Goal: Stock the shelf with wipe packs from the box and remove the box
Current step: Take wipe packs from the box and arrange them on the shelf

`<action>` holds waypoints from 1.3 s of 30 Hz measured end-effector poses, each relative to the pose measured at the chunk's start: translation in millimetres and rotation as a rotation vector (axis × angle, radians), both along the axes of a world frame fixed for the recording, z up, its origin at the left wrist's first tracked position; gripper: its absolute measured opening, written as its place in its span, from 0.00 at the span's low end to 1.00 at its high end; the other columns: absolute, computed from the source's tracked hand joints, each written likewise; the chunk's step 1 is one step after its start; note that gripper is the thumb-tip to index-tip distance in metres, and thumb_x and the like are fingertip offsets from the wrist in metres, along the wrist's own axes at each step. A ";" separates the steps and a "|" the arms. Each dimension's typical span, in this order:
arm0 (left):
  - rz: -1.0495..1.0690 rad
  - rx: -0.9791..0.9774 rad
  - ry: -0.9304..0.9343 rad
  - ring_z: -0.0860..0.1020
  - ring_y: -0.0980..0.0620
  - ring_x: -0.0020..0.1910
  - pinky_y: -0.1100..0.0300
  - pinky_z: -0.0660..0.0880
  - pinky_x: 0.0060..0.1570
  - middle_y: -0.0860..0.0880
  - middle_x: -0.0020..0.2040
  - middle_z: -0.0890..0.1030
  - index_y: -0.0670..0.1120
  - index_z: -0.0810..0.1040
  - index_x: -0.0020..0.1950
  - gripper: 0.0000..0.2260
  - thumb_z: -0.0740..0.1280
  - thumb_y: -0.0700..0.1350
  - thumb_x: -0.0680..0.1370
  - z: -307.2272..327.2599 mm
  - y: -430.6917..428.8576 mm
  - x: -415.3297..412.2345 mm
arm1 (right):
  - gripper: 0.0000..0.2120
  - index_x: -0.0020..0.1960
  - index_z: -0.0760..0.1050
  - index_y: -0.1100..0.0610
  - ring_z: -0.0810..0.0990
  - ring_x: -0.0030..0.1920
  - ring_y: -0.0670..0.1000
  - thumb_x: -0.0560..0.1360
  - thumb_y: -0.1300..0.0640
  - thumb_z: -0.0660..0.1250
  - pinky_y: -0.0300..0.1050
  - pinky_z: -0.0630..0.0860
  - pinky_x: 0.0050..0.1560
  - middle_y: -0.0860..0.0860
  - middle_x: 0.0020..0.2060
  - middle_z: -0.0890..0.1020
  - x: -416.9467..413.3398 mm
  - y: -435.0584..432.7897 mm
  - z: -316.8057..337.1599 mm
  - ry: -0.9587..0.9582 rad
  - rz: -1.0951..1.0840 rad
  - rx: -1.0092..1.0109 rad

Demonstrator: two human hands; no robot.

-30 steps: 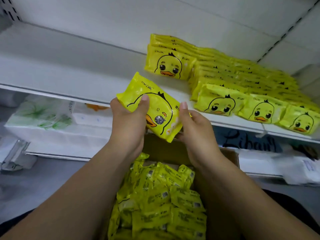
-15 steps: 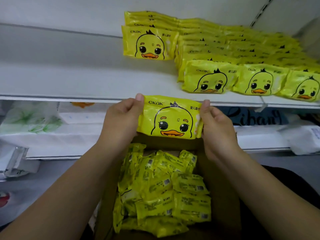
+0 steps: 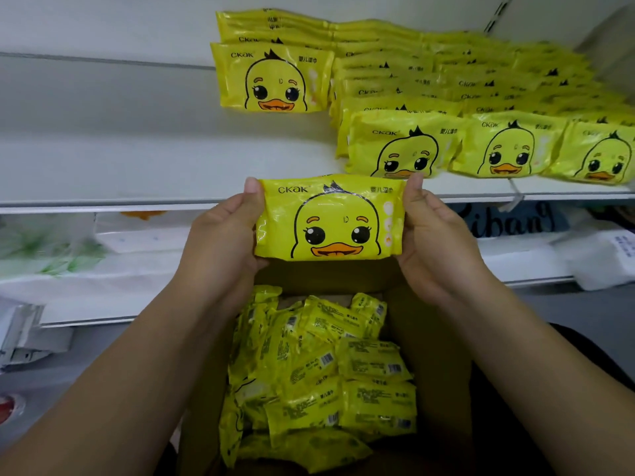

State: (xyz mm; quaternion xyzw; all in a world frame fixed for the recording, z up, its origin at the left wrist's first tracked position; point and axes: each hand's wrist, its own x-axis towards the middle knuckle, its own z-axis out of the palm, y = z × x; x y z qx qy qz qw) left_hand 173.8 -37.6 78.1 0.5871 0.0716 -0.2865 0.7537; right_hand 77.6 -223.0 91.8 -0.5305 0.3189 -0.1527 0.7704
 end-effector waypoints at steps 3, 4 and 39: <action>0.031 -0.141 0.067 0.84 0.42 0.58 0.45 0.83 0.51 0.44 0.57 0.86 0.44 0.79 0.63 0.17 0.59 0.53 0.84 -1.7 3.4 -1.5 | 0.16 0.63 0.76 0.60 0.85 0.56 0.56 0.83 0.51 0.61 0.53 0.82 0.57 0.57 0.55 0.86 -7.7 4.5 -4.2 0.030 0.098 -0.020; 0.033 -0.196 0.084 0.83 0.42 0.59 0.46 0.84 0.51 0.43 0.59 0.85 0.43 0.78 0.66 0.18 0.59 0.53 0.84 -1.6 4.8 -2.2 | 0.15 0.63 0.75 0.61 0.86 0.55 0.56 0.83 0.53 0.61 0.52 0.82 0.57 0.57 0.54 0.86 -10.7 6.9 -5.5 0.038 0.110 -0.048; -0.116 -0.032 -0.405 0.86 0.47 0.52 0.47 0.82 0.57 0.44 0.51 0.87 0.43 0.81 0.56 0.10 0.60 0.42 0.85 26.7 59.7 1.9 | 0.30 0.65 0.75 0.45 0.76 0.51 0.30 0.66 0.45 0.80 0.26 0.71 0.53 0.35 0.53 0.79 47.5 33.7 90.0 0.206 0.759 -1.318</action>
